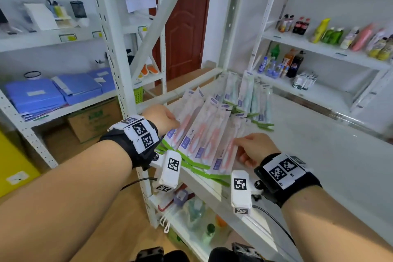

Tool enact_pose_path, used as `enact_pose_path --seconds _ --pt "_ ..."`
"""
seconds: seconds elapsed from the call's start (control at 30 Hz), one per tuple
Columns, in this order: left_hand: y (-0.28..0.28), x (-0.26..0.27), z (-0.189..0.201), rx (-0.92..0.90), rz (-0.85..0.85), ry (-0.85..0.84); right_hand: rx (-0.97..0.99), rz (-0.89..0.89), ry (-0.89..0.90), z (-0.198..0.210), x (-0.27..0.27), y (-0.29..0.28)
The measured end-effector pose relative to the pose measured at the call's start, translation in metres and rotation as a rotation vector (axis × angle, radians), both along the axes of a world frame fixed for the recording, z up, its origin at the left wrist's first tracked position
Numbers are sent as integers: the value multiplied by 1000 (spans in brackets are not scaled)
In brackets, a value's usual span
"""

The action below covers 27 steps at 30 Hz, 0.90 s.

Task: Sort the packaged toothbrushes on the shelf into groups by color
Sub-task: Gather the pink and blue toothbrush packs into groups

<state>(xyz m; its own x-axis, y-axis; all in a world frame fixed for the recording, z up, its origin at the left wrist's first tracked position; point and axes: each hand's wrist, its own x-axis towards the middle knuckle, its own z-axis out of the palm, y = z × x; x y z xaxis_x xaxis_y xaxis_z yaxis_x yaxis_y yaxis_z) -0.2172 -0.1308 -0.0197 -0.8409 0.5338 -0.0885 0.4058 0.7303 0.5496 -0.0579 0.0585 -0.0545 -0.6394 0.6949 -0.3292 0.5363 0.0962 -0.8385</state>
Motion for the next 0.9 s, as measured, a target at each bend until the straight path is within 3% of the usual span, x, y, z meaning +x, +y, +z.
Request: enact_pose_path --seconds 0.27,0.37,0.47,0.6,0.9 --pt "4 -12 6 -92 -138 -16 15 -78 54 3 13 -6" --pt "1 -12 11 51 -110 7 54 -126 101 2 23 -8" --pt "4 -6 12 344 -96 0 90 -152 129 2 37 -13" --pt "19 27 9 515 -255 -138 103 -268 173 4 73 -12" --pt "74 129 -12 422 -536 -398 107 -512 151 6 190 2"
